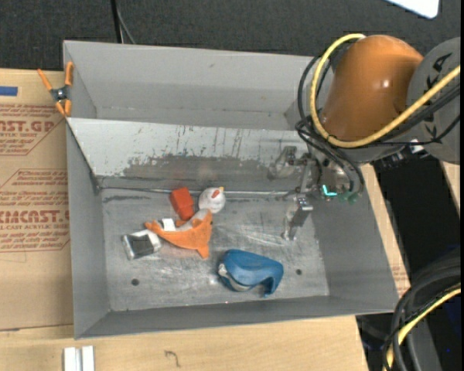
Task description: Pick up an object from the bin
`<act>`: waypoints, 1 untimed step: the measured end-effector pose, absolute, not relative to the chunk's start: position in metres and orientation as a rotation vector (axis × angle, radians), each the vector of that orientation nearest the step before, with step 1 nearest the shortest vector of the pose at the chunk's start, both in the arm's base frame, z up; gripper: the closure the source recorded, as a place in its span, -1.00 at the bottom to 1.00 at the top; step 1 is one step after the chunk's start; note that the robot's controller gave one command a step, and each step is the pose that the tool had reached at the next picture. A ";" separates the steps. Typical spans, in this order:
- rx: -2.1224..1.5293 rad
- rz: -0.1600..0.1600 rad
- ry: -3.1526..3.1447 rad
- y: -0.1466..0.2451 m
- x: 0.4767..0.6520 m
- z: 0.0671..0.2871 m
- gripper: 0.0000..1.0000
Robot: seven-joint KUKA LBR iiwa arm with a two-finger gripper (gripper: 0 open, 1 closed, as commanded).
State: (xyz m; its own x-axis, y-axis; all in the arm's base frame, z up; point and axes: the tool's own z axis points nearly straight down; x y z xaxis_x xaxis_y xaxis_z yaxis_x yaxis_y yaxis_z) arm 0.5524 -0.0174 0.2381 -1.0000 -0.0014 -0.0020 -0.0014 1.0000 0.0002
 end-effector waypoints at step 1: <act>-0.002 0.000 3.140 -0.017 0.552 0.238 -1.00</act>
Offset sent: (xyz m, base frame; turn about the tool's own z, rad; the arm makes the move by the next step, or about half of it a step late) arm -0.0561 -0.0023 -0.1012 -0.1014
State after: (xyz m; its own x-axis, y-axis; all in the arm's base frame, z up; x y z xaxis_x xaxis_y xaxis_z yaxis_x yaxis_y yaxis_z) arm 0.5524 -0.0175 0.2381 -1.0000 -0.0013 -0.0020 -0.0013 1.0000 0.0001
